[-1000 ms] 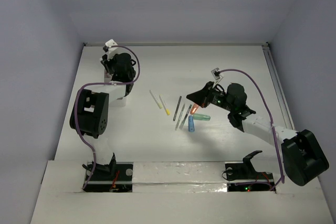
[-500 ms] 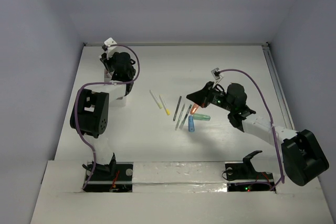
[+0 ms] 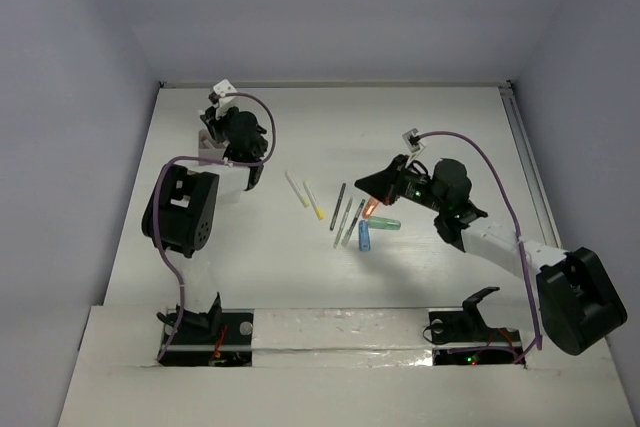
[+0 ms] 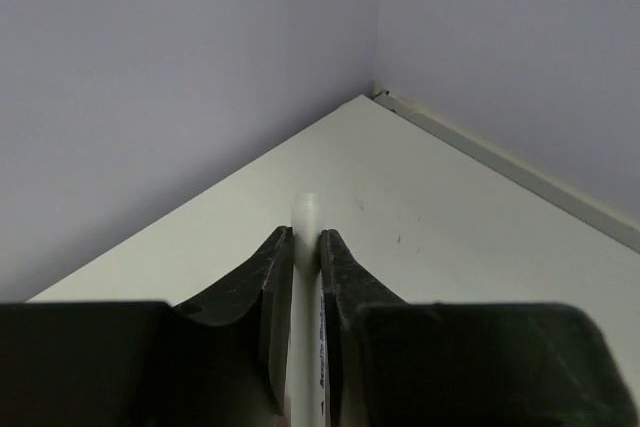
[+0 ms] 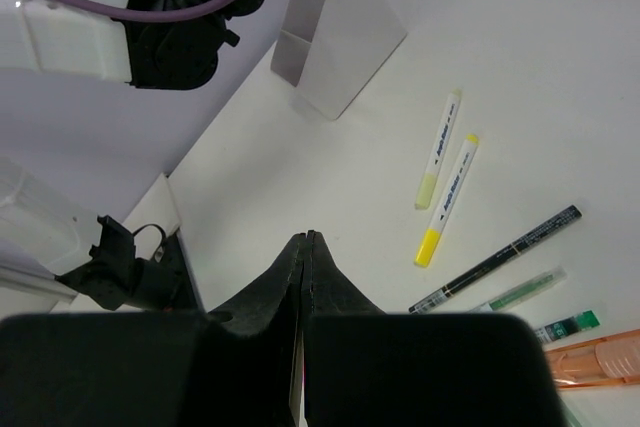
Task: Sort the stationery into containers
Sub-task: Place the pen in the storage box.
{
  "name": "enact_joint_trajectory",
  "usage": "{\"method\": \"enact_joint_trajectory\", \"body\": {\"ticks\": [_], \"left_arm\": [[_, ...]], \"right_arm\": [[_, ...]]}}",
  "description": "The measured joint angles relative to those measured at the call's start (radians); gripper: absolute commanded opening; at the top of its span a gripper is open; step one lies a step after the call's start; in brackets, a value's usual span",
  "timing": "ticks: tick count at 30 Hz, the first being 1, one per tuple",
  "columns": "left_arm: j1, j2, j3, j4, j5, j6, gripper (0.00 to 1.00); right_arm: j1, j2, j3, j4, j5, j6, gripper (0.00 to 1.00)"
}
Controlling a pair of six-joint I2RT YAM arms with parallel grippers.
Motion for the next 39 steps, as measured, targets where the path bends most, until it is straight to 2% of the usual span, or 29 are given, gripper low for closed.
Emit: {"method": "enact_joint_trajectory", "body": {"ticks": [16,28,39], "left_arm": [[-0.002,0.032,-0.002,0.025,-0.021,0.035,0.00],[0.005,0.053,0.054,0.119,-0.024,0.166,0.00],[0.010,0.093,0.059,0.122,-0.022,0.163,0.00]], "right_arm": [[0.000,-0.012,0.000,0.006,-0.003,0.000,0.00],[0.000,-0.012,-0.003,0.009,-0.003,0.000,0.00],[0.000,-0.003,-0.005,0.023,-0.005,-0.001,0.00]]}}
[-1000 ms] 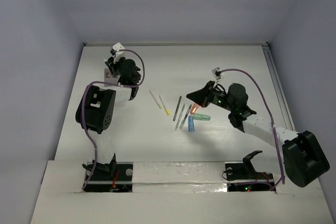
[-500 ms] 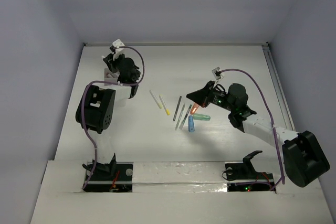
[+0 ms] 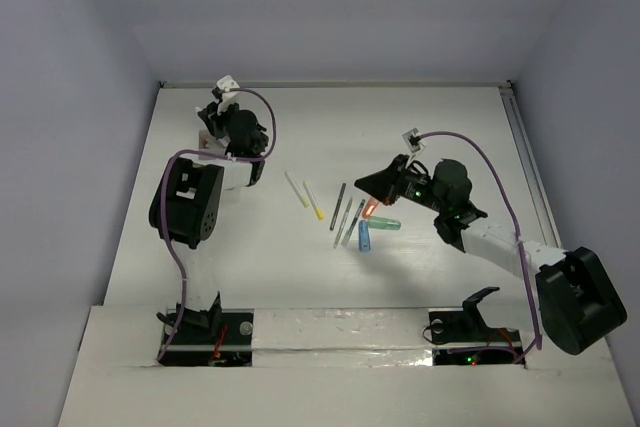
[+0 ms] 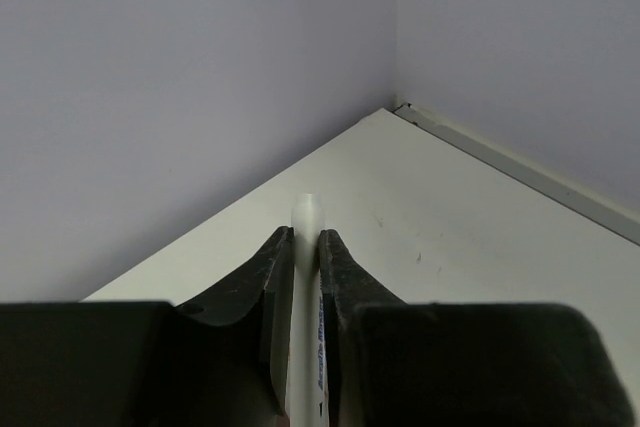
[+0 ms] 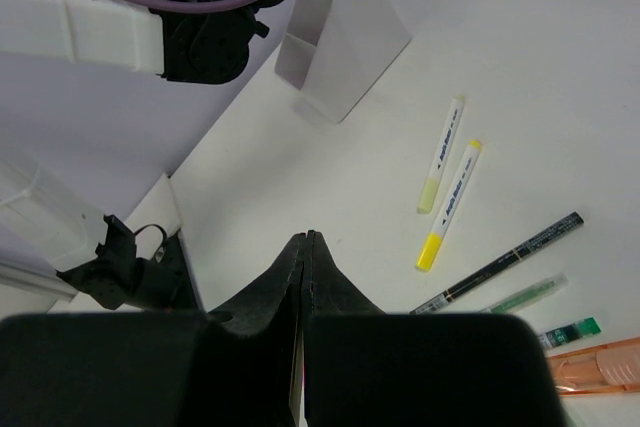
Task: Sort the stationery into containers
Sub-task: Place the pen in the storage box.
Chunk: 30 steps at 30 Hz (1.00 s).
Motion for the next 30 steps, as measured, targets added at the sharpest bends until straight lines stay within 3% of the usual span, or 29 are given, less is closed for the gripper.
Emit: {"method": "enact_joint_trajectory", "body": {"ticks": [9,18,30], "left_arm": [[0.001,0.001,-0.001,0.004,0.000,-0.009,0.00],[0.002,0.005,-0.015,0.009,-0.005,-0.024,0.07],[0.002,0.005,-0.040,0.018,-0.018,-0.036,0.36]], "right_arm": [[0.000,0.007,0.000,0.003,-0.006,0.000,0.00],[0.000,0.007,-0.001,0.003,-0.006,0.000,0.00],[0.000,0.007,-0.001,0.005,-0.006,0.000,0.00]]}}
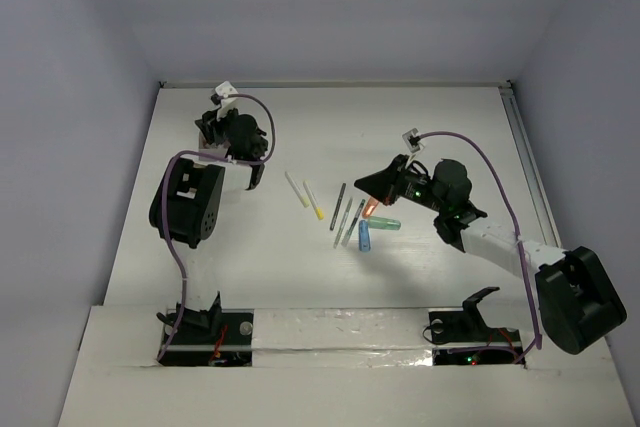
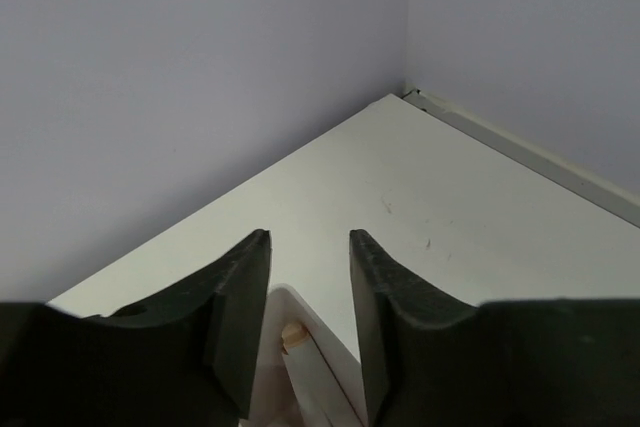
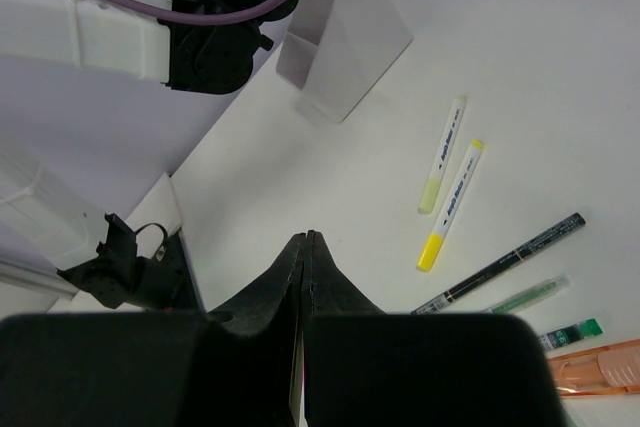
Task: Sort the stationery into containers
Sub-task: Place the pen in the storage box, then pick up the pen from the center of the board.
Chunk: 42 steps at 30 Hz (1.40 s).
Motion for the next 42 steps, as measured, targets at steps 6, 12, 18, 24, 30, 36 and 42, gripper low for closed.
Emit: {"method": "enact_joint_trajectory", "body": {"ticks": [6,12,18,24,30,36,42], "left_arm": [[0.000,-0.026,-0.008,-0.059,0.007,-0.051,0.43],[-0.008,-0.176,-0.008,-0.251,0.061,-0.204,0.42],[-0.046,-0.420,0.011,-0.546,0.240,-0.499,0.34],[-0.115,-0.771,-0.169,-0.689,0.495,-0.764,0.28],[-0.151,-1.061,-0.301,-0.914,0.727,-0.904,0.23],[-0.151,-1.382,-0.331,-1.154,0.862,-0.930,0.24],[-0.151,-1.635,-0.286,-1.389,0.898,-0.911,0.41]], "right_arm": [[0.000,0.000,0.000,0.000,0.000,0.000,0.00],[0.000,0.008,0.002,-0.007,0.000,-0.003,0.00],[0.023,0.058,0.044,-0.091,0.005,-0.034,0.00],[0.072,0.110,0.126,-0.203,0.049,-0.095,0.00],[0.128,0.252,0.280,-0.359,0.135,-0.167,0.11],[0.178,0.523,0.577,-0.563,0.238,-0.248,0.41],[0.219,0.791,0.974,-0.835,0.311,-0.354,0.49]]}}
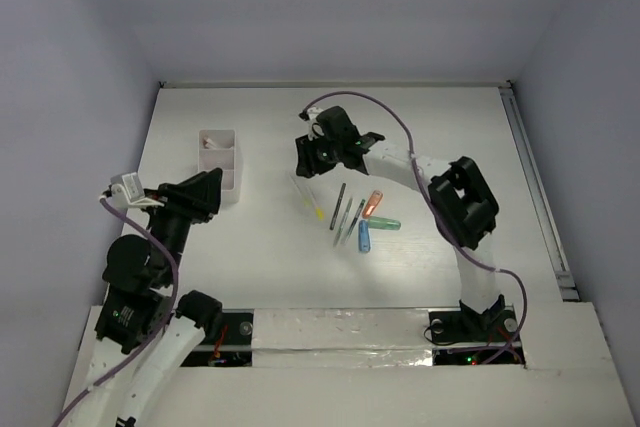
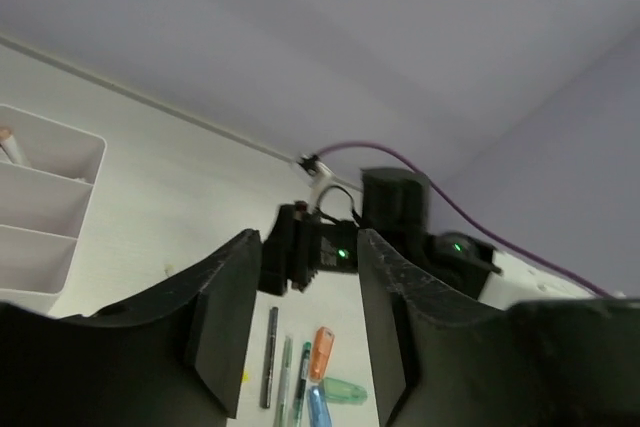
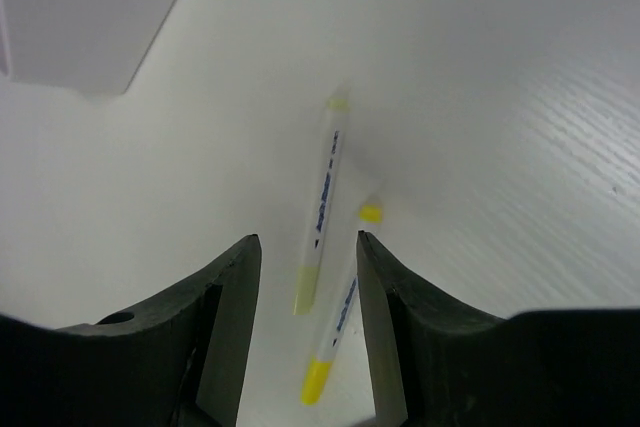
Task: Sort the stationery into containers
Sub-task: Pick up the pen from the center of the board.
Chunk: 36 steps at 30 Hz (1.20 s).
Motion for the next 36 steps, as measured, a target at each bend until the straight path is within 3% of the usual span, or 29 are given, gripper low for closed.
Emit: {"method": "enact_joint_trajectory", "body": {"ticks": [5,13,21,26,33,36], "left_arm": [[0.000,-0.010,0.067,-0.124,0.047,0.022,0.43],[0.000,0.098,0.056,-0.188,0.129,0.060,0.43],[0.000,0.071,0.035,-0.186,0.118,0.086,0.43],[0.000,0.038,0.031,-0.176,0.108,0.097,0.43],[0.000,0.038,0.031,-0.174,0.099,0.116,0.44],[0.000,0.043,0.031,-0.175,0.096,0.122,0.45]], "right_arm": [[0.037,0.186,0.303,-0.210,0.074,-0.062,0.49],[0.090,0.389,0.588,-0.420,0.163,-0.102,0.49],[0.115,0.476,0.692,-0.481,0.242,-0.124,0.43],[0.132,0.500,0.724,-0.481,0.304,-0.144,0.32],[0.155,0.536,0.775,-0.476,0.373,-0.172,0.29],[0.165,0.558,0.811,-0.475,0.383,-0.183,0.04]]}}
